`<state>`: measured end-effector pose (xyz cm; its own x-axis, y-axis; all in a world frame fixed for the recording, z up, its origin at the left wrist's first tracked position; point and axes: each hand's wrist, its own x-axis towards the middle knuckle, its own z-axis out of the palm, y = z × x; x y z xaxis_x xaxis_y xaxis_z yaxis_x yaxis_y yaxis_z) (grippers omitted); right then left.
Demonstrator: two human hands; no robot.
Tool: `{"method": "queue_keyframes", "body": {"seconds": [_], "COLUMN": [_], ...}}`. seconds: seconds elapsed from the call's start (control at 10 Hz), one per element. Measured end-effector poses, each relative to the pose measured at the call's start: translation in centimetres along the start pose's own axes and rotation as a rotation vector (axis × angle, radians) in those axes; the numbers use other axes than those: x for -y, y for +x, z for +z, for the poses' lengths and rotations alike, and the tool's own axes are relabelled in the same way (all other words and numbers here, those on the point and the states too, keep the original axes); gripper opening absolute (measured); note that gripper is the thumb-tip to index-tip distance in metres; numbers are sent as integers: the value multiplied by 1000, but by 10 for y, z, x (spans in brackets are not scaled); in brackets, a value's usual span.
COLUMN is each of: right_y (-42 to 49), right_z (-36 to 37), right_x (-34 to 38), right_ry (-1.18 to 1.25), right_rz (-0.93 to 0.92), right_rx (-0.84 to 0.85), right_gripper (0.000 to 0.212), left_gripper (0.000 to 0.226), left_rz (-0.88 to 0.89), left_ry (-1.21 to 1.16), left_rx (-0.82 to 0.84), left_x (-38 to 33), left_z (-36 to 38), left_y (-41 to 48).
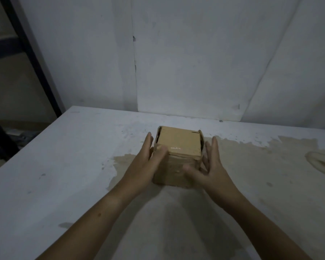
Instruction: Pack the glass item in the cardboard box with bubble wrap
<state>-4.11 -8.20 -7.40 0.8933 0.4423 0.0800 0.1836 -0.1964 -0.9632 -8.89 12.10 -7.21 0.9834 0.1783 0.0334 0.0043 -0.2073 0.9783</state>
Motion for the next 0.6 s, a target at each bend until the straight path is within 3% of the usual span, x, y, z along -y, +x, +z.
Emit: {"method": "queue_keyframes", "body": {"seconds": [0.1, 0.2, 0.4, 0.5, 0.6], "right_y": [1, 13, 28, 24, 7], "right_z": [-2, 0, -7, -12, -20], "right_x": [-9, -6, -7, 12, 36], "right_ry": [-68, -106, -89, -166, -297], "right_rz": [-14, -70, -20, 91, 186], "right_rx": [58, 0, 8, 26, 47], "right_gripper": [114, 101, 108, 106, 106], "left_gripper": [61, 61, 65, 77, 72], "left_rz": [116, 154, 74, -52, -119], "left_ry": [93, 106, 126, 110, 181], "left_rx": [88, 80, 118, 165, 80], "left_x": [16, 27, 22, 4, -35], "left_z": [-1, 2, 0, -6, -5], "left_y": [-4, 11, 25, 15, -18]}}
